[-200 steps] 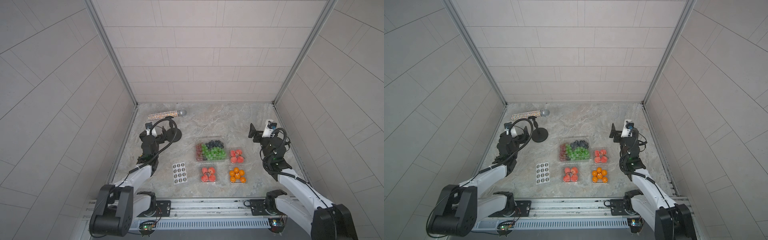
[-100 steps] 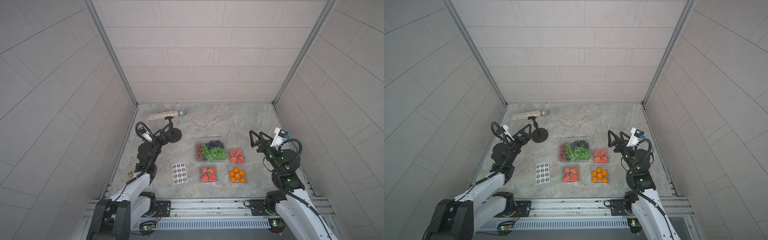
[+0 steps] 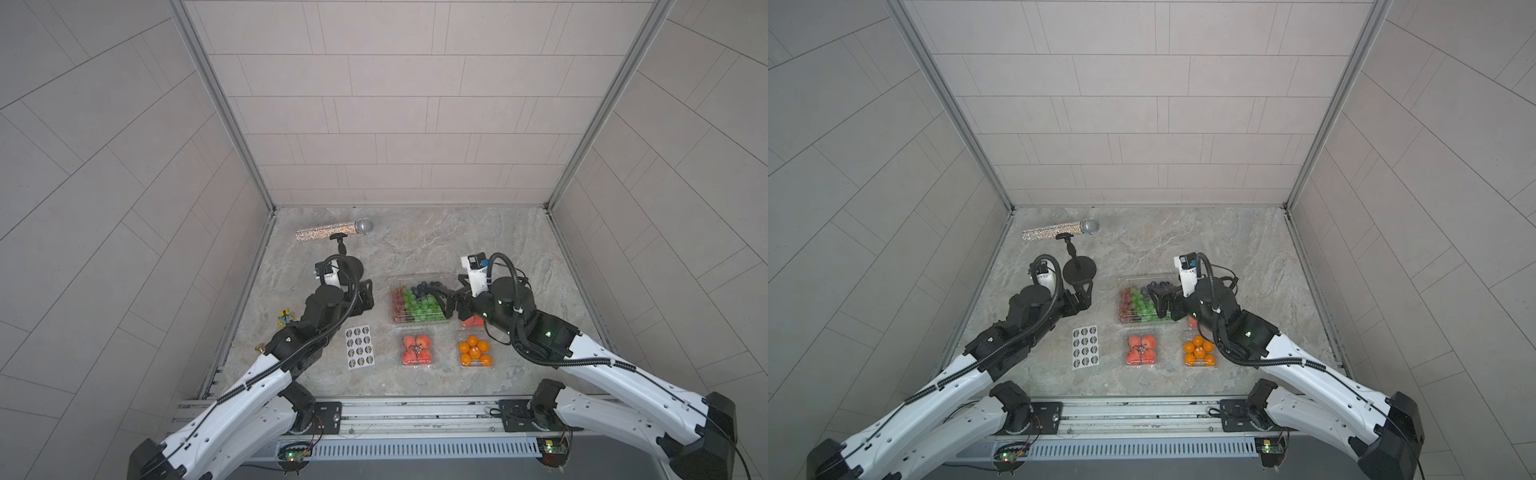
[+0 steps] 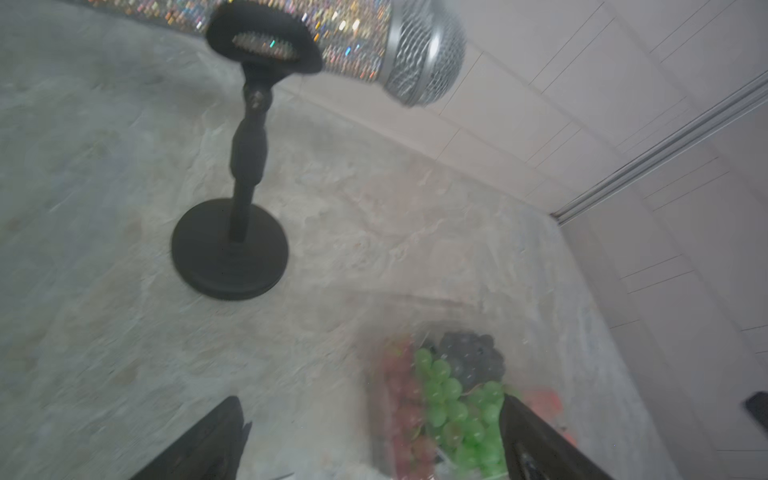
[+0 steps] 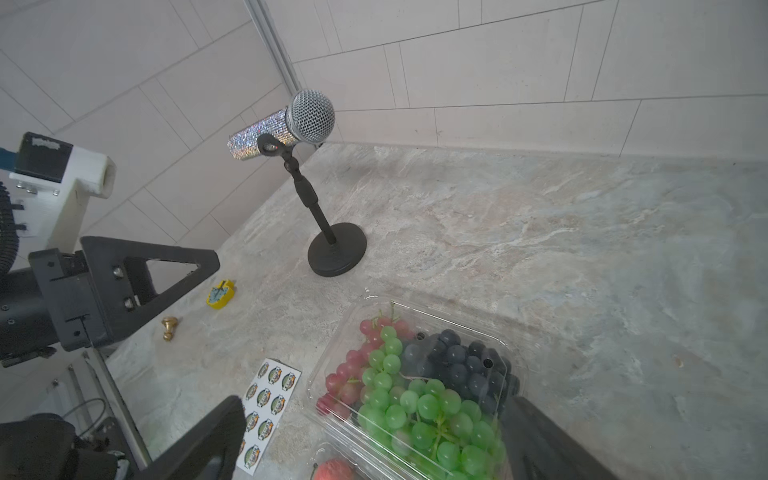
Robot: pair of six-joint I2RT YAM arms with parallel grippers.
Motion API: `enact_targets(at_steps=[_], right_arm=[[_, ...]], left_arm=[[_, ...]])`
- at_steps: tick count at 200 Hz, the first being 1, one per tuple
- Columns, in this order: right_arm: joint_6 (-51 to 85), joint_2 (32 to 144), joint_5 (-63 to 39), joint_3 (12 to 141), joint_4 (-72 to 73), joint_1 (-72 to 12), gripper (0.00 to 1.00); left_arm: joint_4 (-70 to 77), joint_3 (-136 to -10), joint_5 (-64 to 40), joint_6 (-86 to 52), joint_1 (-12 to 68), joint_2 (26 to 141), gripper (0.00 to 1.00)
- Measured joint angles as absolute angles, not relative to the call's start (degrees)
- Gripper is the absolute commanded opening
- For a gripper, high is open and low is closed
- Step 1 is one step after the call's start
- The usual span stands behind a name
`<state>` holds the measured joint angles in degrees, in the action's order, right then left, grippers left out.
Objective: Label fruit boxes
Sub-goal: Pick up the label sticker from the center of the board.
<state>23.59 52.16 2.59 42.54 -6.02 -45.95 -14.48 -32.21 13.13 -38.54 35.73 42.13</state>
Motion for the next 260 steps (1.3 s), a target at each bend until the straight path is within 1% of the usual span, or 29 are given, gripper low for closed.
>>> enact_targets(at_steps=[17,42,65,86,99,137,221,260], right_arm=[[20.56,51.22,2.68,40.58,-5.63,-45.84,1.0],[18.39,45.6,2.81,35.05,-5.5,-45.19,1.0],[17.96,42.39,4.08,35.03,-7.92,-44.93,1.0],[17.91,42.5,4.89,36.01,-7.94,-44.93,1.0],[17.76,43.11,5.28,35.99,-8.01,-44.93,1.0],[17.21,44.29,5.43,35.88,-7.94,-44.93,1.0],[16.69,45.56,5.45,34.72,-7.55,-44.93,1.0],[16.49,45.67,5.61,34.68,-7.51,-44.93,1.0]], left_arm=[[-21.12,-30.79,14.83,-39.48,36.84,38.98,1.0],[-26.81,-28.8,14.22,-41.95,38.52,38.09,1.0],[-29.93,-27.11,14.48,-44.1,43.44,42.17,1.0],[-31.48,-26.44,15.38,-45.8,48.1,48.05,1.0],[-31.83,-25.67,16.53,-46.85,50.39,49.74,1.0],[-31.09,-22.41,18.76,-49.12,52.29,50.74,1.0],[-20.91,-21.71,17.78,-48.88,53.04,64.07,1.0],[-19.07,-21.71,19.59,-48.51,53.71,66.06,0.99]])
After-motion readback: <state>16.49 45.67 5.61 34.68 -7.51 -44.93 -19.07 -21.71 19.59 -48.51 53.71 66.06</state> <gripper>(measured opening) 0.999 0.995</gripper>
